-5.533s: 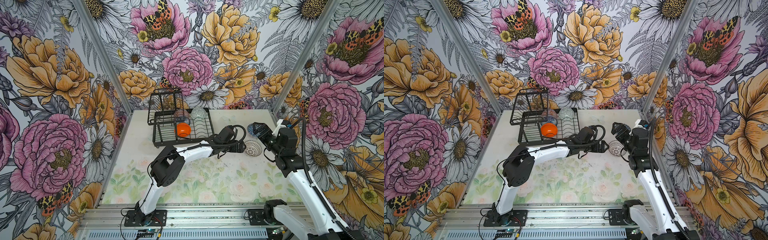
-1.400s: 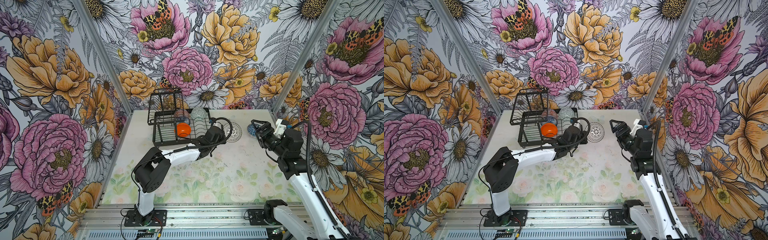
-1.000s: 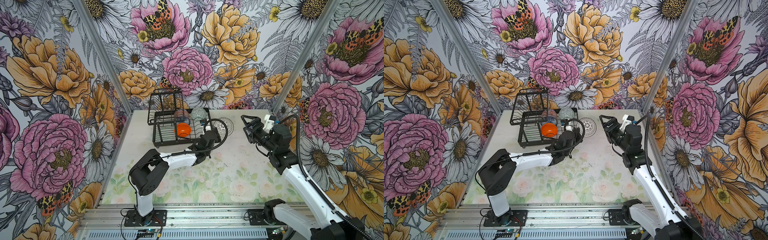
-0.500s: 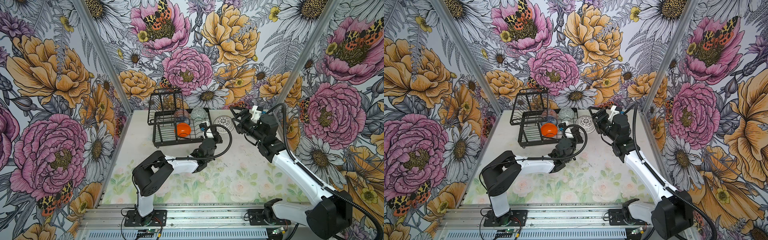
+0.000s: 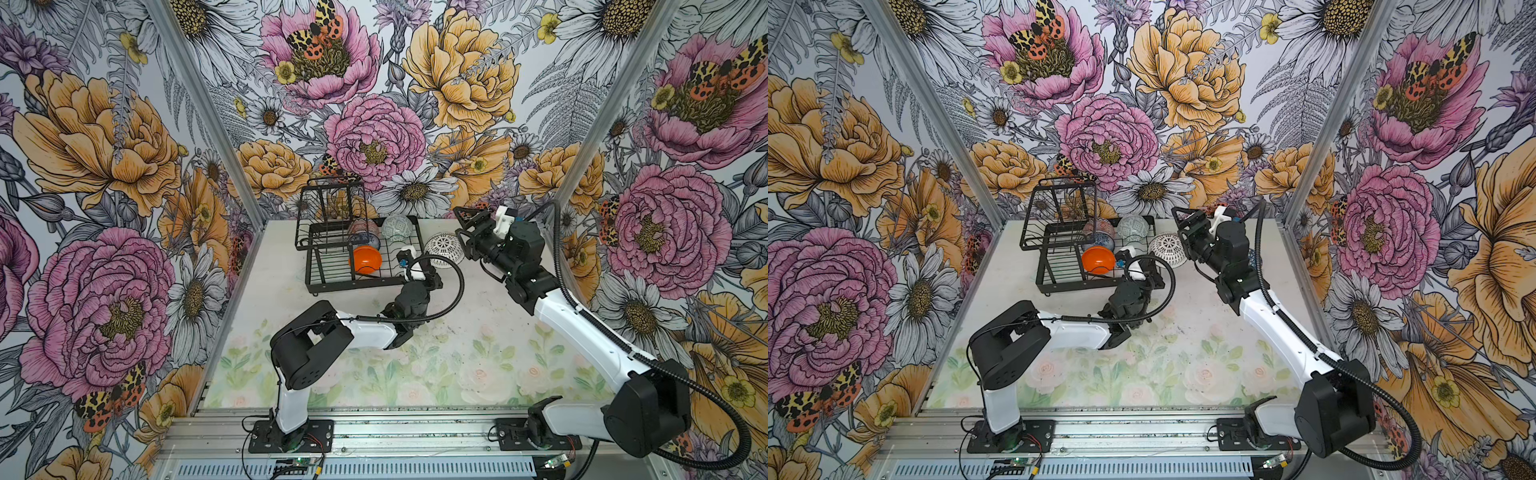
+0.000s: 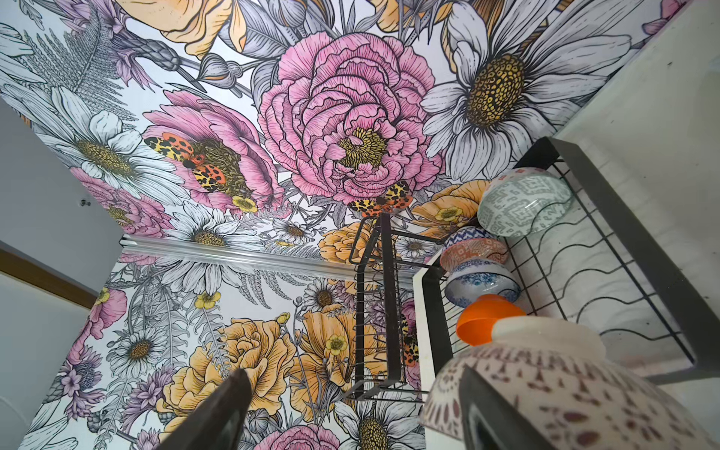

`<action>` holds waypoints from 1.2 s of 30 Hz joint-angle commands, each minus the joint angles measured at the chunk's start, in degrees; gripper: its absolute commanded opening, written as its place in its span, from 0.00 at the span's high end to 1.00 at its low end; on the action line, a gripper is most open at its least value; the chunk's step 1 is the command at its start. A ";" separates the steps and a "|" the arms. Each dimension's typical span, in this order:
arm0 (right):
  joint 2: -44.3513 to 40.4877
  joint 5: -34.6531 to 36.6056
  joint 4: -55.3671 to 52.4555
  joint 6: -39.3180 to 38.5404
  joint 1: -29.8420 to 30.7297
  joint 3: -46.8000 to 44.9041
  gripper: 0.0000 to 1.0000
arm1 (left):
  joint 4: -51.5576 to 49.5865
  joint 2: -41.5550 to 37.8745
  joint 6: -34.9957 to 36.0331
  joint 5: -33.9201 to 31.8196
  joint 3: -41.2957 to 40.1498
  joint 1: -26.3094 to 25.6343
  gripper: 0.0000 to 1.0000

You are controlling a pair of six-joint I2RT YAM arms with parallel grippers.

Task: Load bowls into a dish rack
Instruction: Place the bowl in the dish rack.

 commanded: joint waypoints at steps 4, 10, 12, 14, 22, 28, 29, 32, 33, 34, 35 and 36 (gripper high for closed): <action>-3.07 -0.06 0.20 -0.57 0.40 0.68 0.16 | 6.05 -0.01 0.12 -1.03 -0.03 1.34 1.00; -3.52 -1.24 0.80 1.11 1.09 -1.08 0.17 | 6.50 0.40 0.12 -1.30 0.32 1.71 1.00; -3.35 -0.99 1.09 1.43 1.86 -1.69 0.18 | 6.85 0.44 0.11 -1.40 0.31 1.81 1.00; -3.17 -0.56 1.13 1.50 2.66 -1.95 0.19 | 7.09 0.39 0.27 -1.39 0.19 1.74 1.00; 0.15 -0.07 2.63 2.22 4.57 -0.70 0.28 | 10.35 -0.27 1.44 -1.65 -1.66 1.16 1.00; 2.85 0.45 3.15 3.32 4.72 1.01 0.39 | 16.07 0.17 3.76 -1.94 -3.72 0.38 1.00; 3.22 0.55 3.20 3.47 4.80 1.18 0.40 | 16.35 0.17 3.77 -2.01 -3.93 0.34 1.00; 4.03 1.11 3.34 4.01 5.13 1.31 0.44 | 18.06 0.23 4.09 -2.14 -4.75 0.26 1.00; 4.23 1.25 3.34 4.19 5.11 1.20 0.46 | 18.63 0.18 4.27 -2.18 -5.03 0.23 1.00; 4.53 1.30 3.42 4.32 5.11 1.20 0.48 | 19.21 0.34 4.38 -2.27 -5.24 0.23 1.00; 4.66 1.35 3.42 4.36 5.15 1.22 0.50 | 19.72 0.34 4.55 -2.37 -5.45 0.13 1.00; 4.76 1.42 3.49 4.41 5.18 1.20 0.53 | 20.27 0.47 4.64 -2.40 -5.68 0.11 1.00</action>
